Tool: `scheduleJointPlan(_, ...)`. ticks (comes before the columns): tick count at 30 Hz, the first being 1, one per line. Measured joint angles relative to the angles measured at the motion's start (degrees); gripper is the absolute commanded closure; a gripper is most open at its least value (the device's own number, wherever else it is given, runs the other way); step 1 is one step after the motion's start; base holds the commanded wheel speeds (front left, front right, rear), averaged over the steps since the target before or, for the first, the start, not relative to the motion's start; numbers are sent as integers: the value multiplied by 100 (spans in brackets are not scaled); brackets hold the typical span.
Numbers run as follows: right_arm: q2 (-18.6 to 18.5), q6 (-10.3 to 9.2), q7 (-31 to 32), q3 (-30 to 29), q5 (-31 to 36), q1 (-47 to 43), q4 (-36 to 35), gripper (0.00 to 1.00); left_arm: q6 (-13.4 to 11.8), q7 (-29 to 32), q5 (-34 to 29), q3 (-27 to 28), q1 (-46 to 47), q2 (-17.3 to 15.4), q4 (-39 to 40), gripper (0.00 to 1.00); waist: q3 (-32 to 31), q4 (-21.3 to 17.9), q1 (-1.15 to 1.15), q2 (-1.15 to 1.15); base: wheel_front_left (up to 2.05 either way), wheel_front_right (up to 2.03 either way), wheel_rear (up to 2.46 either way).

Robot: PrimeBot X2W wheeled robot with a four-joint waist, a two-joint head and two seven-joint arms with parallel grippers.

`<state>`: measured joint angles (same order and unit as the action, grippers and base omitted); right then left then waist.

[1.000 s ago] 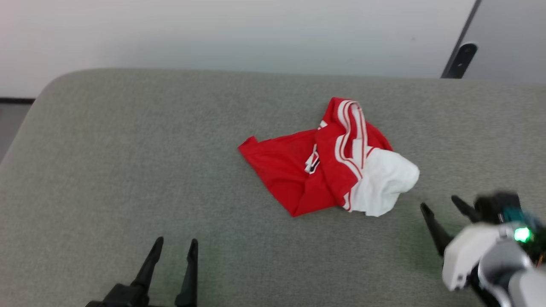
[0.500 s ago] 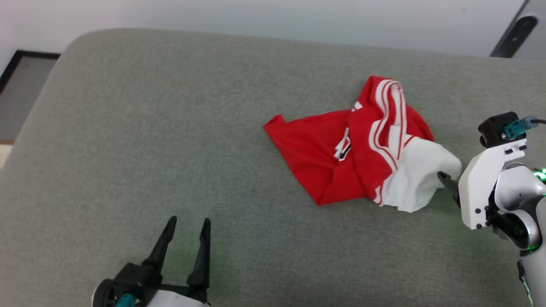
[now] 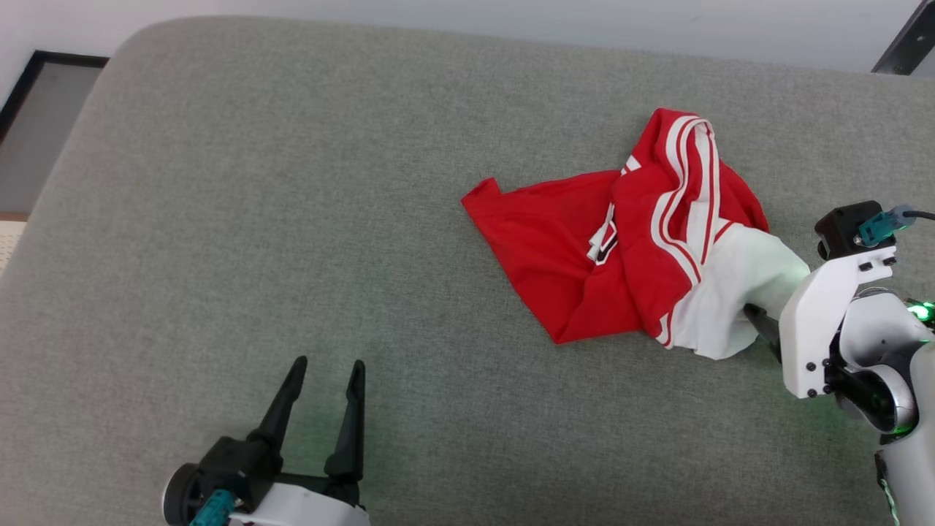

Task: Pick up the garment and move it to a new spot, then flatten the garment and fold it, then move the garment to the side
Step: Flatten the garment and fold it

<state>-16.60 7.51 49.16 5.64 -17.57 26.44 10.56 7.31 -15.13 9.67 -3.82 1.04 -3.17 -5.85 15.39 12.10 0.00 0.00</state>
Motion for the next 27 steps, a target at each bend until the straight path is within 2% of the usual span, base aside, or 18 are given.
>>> scheduleJointPlan(1,19,0,-27,4,-8,1,0,55,0,0,0,-4,8,1,-5,0,10,-7,0,0,0,0,0)
scheduleJointPlan(2,24,0,-33,27,-8,1,-1,100,0,0,0,-19,12,1,-13,0,15,-15,0,0,0,0,0)
scheduleJointPlan(15,44,0,-490,-215,-107,-116,7,100,1,0,49,-59,-14,-59,-92,0,-115,-133,0,0,0,0,0)
scheduleJointPlan(22,-153,1,-457,-1040,-58,-566,-778,100,1,0,82,-33,-18,-94,-54,0,-155,-280,0,0,0,0,0)
scheduleJointPlan(27,-155,1,-271,-1872,41,-836,-1324,100,1,0,86,-29,-14,-102,-13,0,-68,-345,0,0,0,0,0)
